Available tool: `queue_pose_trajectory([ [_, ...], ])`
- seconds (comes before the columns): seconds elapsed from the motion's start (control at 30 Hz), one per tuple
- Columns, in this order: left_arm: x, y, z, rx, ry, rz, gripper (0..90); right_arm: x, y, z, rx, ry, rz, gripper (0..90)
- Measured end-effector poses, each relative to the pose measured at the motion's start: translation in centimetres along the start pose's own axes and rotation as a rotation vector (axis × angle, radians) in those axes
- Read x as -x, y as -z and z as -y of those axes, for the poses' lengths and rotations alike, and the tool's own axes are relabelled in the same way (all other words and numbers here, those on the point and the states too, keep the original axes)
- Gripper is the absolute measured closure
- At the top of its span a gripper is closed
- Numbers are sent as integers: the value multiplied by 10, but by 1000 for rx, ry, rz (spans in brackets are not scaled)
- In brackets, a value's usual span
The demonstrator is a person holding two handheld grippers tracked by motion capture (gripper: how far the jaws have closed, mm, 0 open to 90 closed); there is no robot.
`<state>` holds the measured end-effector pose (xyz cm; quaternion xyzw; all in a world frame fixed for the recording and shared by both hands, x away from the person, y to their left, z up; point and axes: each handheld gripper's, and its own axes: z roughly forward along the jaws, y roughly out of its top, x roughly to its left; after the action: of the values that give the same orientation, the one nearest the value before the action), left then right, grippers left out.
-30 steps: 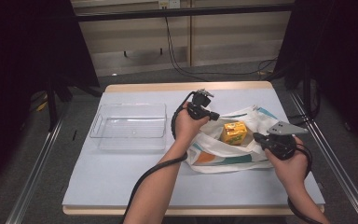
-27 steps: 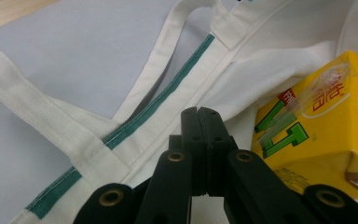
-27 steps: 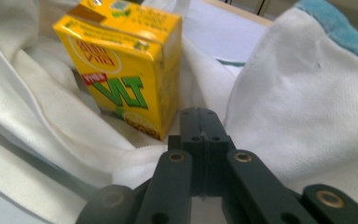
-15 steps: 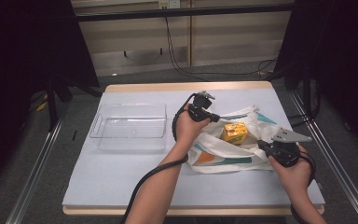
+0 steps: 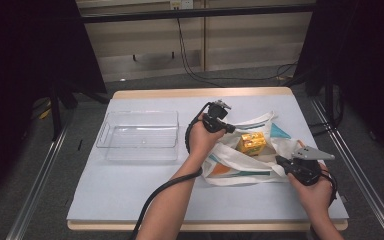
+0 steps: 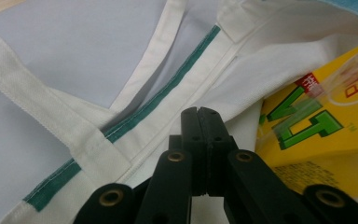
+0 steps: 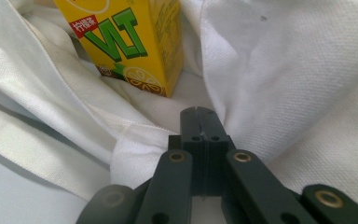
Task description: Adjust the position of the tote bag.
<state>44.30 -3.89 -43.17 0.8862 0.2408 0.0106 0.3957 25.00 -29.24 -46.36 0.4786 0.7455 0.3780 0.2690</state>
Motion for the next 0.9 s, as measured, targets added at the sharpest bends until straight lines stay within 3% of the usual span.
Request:
queue_pose_trajectory([
  [0.37, -2, -6, 6, -11, 25, 17, 900, 0, -1, 4, -1, -12, -13, 900],
  [0.53, -2, -9, 8, -13, 19, 24, 900, 0, -1, 5, 6, -4, -17, 900],
  [0.57, -2, -8, 8, -32, 14, 14, 900, 0, -1, 5, 8, -3, -18, 900],
  [0.6, -2, -10, 9, -2, 24, 26, 900, 0, 0, 5, 11, -5, -19, 900],
  [0.8, -2, -3, 10, 4, 24, 24, 867, 0, 2, 0, 24, -3, -24, 894],
  [0.9, -2, 0, 9, 10, 34, 48, 823, 0, 3, -3, 26, -1, -28, 885],
])
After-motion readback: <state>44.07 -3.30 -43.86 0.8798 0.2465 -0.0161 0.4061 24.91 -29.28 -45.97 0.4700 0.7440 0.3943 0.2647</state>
